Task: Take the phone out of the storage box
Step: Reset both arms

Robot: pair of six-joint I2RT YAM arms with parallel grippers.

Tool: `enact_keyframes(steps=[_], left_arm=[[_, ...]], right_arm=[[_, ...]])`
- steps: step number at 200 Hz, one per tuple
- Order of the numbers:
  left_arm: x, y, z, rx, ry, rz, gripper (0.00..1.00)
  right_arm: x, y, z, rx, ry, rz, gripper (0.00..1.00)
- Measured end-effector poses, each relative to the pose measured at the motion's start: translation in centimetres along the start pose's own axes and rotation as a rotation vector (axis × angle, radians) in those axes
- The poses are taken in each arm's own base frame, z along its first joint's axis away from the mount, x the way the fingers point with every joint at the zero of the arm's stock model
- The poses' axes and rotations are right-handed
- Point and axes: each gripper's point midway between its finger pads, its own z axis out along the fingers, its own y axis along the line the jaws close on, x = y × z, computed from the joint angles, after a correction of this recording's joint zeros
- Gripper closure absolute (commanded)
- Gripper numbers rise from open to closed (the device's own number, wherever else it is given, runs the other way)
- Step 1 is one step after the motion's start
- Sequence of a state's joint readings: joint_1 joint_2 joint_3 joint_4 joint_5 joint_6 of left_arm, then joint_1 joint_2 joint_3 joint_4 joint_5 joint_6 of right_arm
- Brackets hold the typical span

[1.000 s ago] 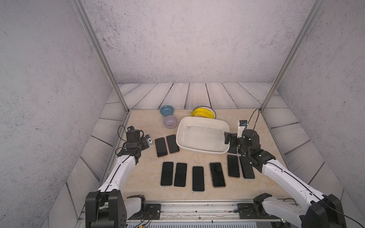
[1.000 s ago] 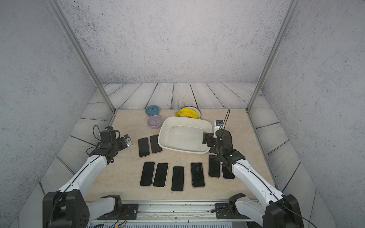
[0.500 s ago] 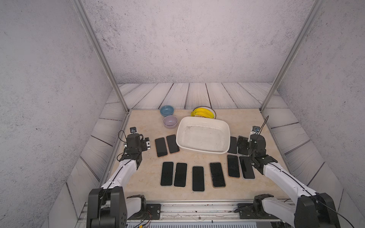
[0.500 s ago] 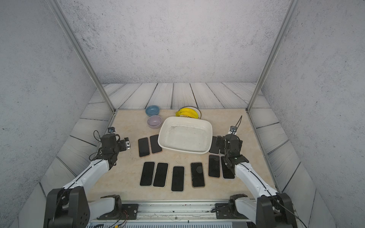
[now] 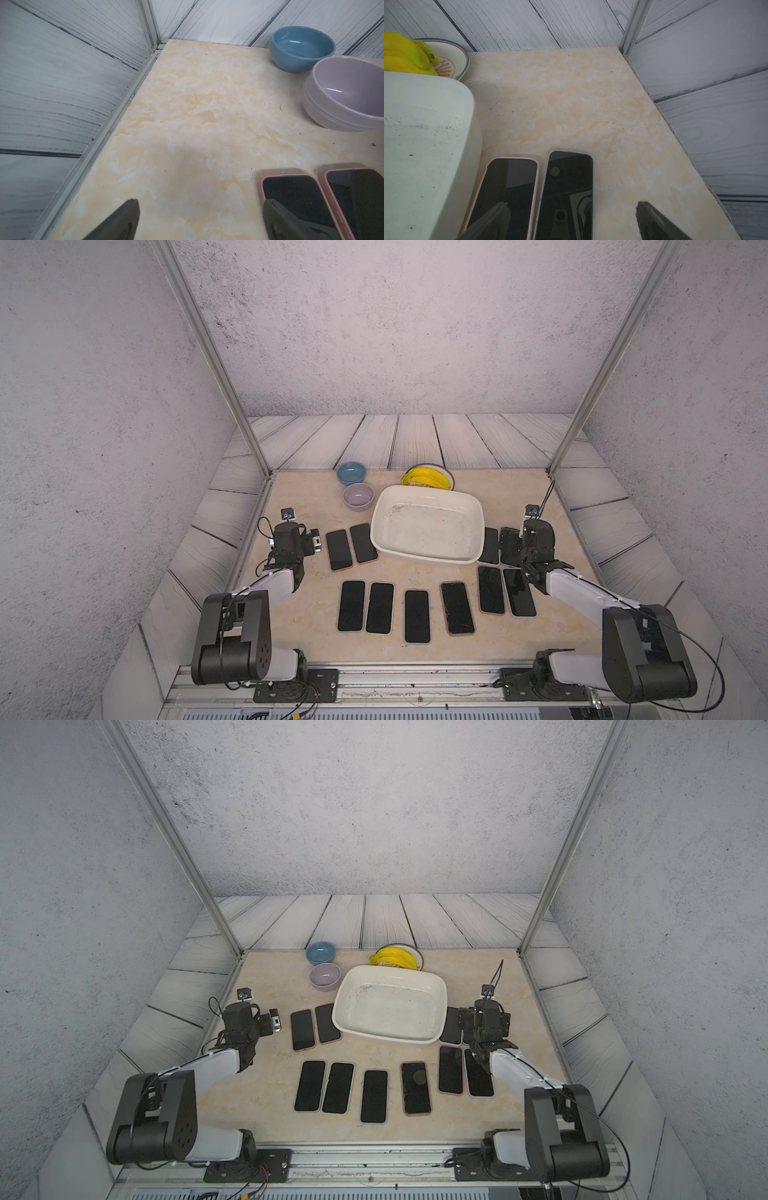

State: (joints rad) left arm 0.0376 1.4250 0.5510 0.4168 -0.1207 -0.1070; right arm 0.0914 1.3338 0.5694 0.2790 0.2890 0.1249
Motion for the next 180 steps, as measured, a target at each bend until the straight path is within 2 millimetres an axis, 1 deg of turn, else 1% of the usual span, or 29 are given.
enact_keyframes(steps=[37,64,81,110,121,144,180], left_arm=[[-0.2,-1.1,0.5,0.003,-0.027,0.038,0.01],[0.1,-1.7,0.6,0.010,-0.056,0.061,0.01],[0.6,-1.7,0.6,0.011,-0.066,0.069,0.01],[1.9,-2.3,0.7,0.054,-0.071,0.095,0.02],[2.1,-2.6,0.8,0.078,-0.065,0.098,0.01],[1.8,-2.4,0.9,0.103,-0.073,0.086,0.02],[1.7,-2.6,0.9,0.121,-0.078,0.082,0.02]], right_arm=[[1.0,-0.7,2.0,0.016,0.009,-0.007,0.00],[0.8,-0.3,2.8,-0.007,-0.016,-0.006,0.00],[0.8,0.1,2.9,-0.031,-0.048,-0.010,0.00],[2.1,0.5,2.8,-0.062,-0.058,-0.019,0.00],[2.3,0.7,2.9,-0.072,-0.062,-0.022,0.00],[2.5,1.1,3.2,-0.095,-0.066,-0.032,0.00],[2.1,1.2,3.2,-0.111,-0.082,-0.028,0.00]])
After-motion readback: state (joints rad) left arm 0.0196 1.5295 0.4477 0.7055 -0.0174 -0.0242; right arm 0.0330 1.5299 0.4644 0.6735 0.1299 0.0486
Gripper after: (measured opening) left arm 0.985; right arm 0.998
